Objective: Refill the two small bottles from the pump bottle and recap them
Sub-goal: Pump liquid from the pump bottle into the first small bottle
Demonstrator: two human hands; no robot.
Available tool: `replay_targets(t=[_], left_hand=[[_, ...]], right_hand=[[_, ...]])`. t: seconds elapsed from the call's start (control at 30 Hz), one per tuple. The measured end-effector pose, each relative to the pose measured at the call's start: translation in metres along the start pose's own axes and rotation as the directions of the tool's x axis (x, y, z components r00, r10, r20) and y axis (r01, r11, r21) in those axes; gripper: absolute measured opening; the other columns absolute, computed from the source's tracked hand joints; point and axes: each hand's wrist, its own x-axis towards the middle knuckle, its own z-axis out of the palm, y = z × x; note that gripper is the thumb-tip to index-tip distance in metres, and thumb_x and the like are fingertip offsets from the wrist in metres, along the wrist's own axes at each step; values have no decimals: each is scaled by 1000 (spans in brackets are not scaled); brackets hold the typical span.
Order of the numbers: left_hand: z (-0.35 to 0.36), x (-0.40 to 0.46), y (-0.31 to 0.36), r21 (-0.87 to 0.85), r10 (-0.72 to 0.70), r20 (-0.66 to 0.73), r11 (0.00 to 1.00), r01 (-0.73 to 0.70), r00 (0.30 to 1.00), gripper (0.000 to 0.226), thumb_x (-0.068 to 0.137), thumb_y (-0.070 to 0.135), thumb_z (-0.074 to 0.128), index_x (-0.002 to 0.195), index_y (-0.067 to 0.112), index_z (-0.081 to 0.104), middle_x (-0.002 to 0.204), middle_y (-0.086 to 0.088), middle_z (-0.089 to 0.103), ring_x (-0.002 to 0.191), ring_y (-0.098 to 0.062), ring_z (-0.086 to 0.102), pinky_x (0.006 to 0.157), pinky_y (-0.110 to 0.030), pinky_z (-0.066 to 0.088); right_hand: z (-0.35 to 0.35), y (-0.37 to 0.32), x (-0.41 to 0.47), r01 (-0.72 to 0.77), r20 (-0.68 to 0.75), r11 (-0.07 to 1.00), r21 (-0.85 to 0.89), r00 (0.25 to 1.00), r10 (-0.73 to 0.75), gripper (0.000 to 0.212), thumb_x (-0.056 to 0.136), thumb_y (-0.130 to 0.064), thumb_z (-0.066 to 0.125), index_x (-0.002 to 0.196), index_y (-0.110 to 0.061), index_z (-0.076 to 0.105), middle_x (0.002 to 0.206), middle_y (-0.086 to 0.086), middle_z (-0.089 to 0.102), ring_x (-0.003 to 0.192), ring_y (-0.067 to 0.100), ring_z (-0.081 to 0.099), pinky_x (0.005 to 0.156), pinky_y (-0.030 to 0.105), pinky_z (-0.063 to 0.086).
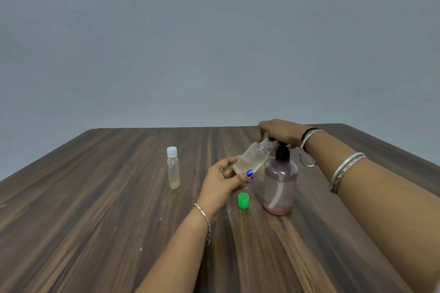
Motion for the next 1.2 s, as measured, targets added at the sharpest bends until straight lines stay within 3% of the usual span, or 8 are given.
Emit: replay_targets(t=[0.27, 0.43, 0.53, 0.63, 0.73, 0.93, 1.2], left_hand=[[-1, 1, -2, 5, -5, -4, 1000, 5, 1000, 34, 79, -9, 62, 100, 17, 59, 93, -4, 70, 78, -17, 66, 70, -24, 57], [-1, 0, 0, 7, 1, 6, 1000, -1, 1000, 34, 79, -9, 62, 101, 17, 58, 95, -5, 69, 80, -19, 66, 71, -25, 56], [-1, 0, -2, -5, -2, 0, 1000, 2, 1000, 33, 79, -7, 63, 102, 17, 58, 92, -4, 71, 75, -15, 69, 71, -26, 57], [-1, 1, -1, 10, -5, 4, 1000, 5, 1000, 34, 79, -6, 64, 102, 18, 58, 95, -4, 71, 77, -16, 69, 72, -26, 56], [-2, 2, -1, 3, -4, 0, 1000, 4, 1000, 33, 79, -5, 64, 102, 18, 58, 93, -3, 72, 78, -16, 69, 71, -26, 57], [-2, 0, -2, -13, -9, -7, 1000, 9, 1000, 35, 79, -7, 64, 106, 14, 58, 93, -3, 72, 76, -16, 68, 70, -24, 57], [-1, 1, -2, -29, 1, -3, 1000, -1, 1000, 31, 80, -5, 63, 102, 15, 58, 86, 0, 73, 72, -14, 70, 68, -23, 57]], right_hand=[[6, 2, 5, 17, 17, 996, -92, 1000, -15, 17, 93, -14, 32, 87, -7, 47, 68, 3, 52, 58, 15, 38, 56, 27, 29], [7, 4, 5, 23, 4, 996, -91, 1000, -23, 18, 93, -15, 32, 82, -8, 45, 66, 2, 51, 58, 15, 36, 55, 27, 28], [2, 1, 3, -8, -7, 999, -53, 1000, 8, 21, 92, -19, 33, 73, -13, 40, 54, 1, 50, 55, 16, 31, 53, 26, 24], [-1, -1, 1, -22, 7, 999, -38, 1000, 23, 18, 92, -20, 34, 77, -12, 40, 53, 2, 47, 53, 15, 29, 53, 25, 23], [2, 0, 6, -1, 20, 999, -42, 1000, 2, 15, 92, -17, 32, 83, -9, 41, 60, 2, 51, 56, 16, 31, 56, 27, 26], [8, 9, 10, -5, -1, 999, -33, 1000, 5, 27, 92, -18, 32, 69, -14, 46, 61, 4, 56, 59, 18, 41, 57, 28, 30], [-1, 5, 10, -20, 41, 1000, -4, 999, 20, 20, 91, -23, 31, 93, -12, 47, 62, 3, 61, 63, 19, 42, 57, 25, 28]])
